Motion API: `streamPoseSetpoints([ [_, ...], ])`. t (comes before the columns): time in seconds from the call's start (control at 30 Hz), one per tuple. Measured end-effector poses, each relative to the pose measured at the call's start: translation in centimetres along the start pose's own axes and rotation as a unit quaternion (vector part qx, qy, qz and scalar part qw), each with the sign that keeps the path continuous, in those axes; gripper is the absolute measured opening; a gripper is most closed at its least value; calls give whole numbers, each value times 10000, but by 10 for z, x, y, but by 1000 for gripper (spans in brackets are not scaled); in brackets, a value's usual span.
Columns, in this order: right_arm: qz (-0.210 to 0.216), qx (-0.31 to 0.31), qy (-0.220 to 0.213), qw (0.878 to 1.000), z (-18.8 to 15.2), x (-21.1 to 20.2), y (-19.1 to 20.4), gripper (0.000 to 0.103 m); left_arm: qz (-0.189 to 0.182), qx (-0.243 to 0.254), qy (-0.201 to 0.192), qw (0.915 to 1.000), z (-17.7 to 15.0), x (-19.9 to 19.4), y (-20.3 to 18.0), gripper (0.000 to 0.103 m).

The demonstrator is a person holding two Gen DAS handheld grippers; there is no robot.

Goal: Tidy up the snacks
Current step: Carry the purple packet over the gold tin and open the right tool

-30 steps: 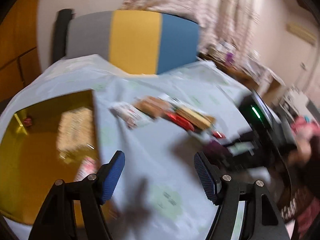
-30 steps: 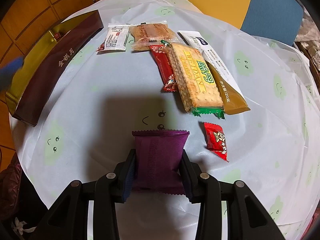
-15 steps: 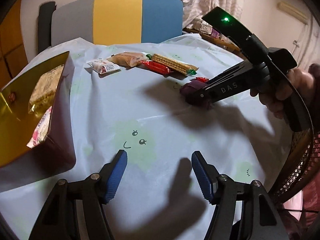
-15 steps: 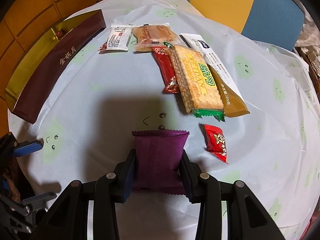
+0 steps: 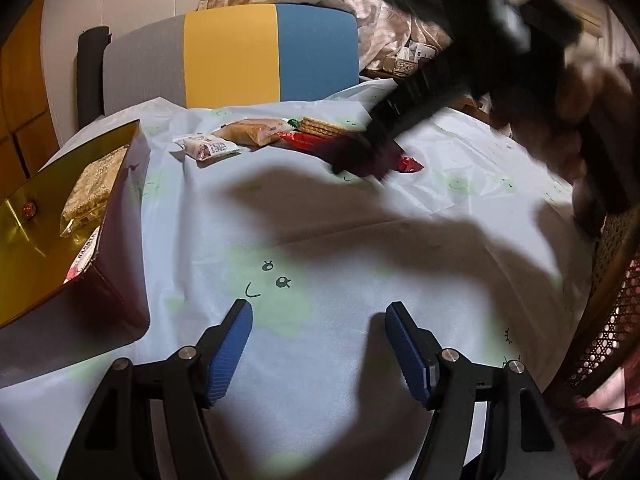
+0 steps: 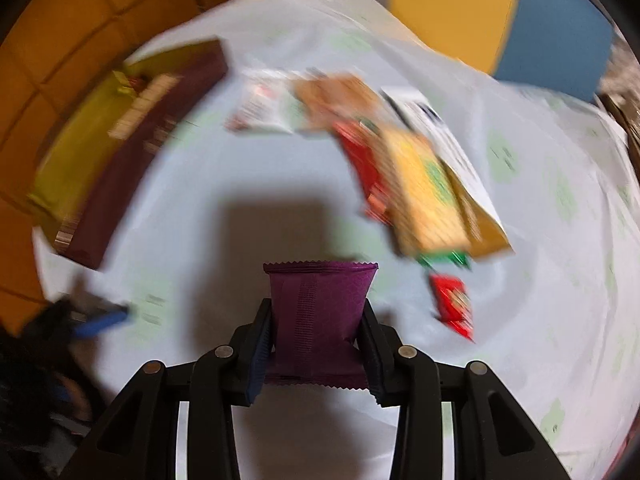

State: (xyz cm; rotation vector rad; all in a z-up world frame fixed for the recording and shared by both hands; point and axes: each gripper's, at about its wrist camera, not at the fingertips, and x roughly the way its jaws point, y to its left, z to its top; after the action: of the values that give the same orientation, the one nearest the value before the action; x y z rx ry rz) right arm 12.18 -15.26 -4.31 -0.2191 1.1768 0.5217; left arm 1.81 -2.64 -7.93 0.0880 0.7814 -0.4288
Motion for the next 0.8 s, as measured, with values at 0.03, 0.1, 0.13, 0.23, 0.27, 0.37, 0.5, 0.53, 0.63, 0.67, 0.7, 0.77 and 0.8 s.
streamPoseSetpoints([
  [0.03,84,-102,-64,9999,5,-5,8,40,-16,-13,-8,10000,0,0,0,69],
  [0.1,325,-401,-219,9984,20,-17,30,40,-43,-11,-33,10000,0,-1,1,70],
  [0.13,455,-539,-271,9971,27,-22,41,40,-42,2,-42,10000,-1,-1,1,70],
  [0.23,826,-974,-374,9911,48,-33,76,40,-59,3,-66,10000,-1,-2,1,70],
  [0.27,948,-1067,-379,9890,53,-34,85,40,-69,4,-74,9999,-1,-2,1,70],
  [0.37,1238,-1333,-358,9827,64,-36,112,40,-91,5,-96,9999,-2,-1,3,70],
  [0.5,1429,-1644,-249,9757,77,-29,143,40,-98,18,-120,9999,-3,-2,2,70],
  [0.53,1465,-1711,-200,9741,80,-26,149,41,-103,18,-124,9999,-3,-2,2,70],
  [0.63,1592,-1763,-50,9714,81,-11,159,44,-112,30,-131,9998,-3,-2,2,70],
  [0.67,1580,-1757,-21,9717,81,-9,161,45,-113,31,-133,9998,-3,-2,2,70],
  [0.7,1576,-1733,24,9722,82,-4,162,46,-117,29,-134,9998,-3,-2,2,70],
  [0.77,1620,-1649,104,9729,83,2,161,46,-120,32,-137,9998,-4,-2,2,70],
  [0.8,1635,-1614,103,9732,82,3,159,46,-117,36,-141,9998,-4,-2,2,70],
])
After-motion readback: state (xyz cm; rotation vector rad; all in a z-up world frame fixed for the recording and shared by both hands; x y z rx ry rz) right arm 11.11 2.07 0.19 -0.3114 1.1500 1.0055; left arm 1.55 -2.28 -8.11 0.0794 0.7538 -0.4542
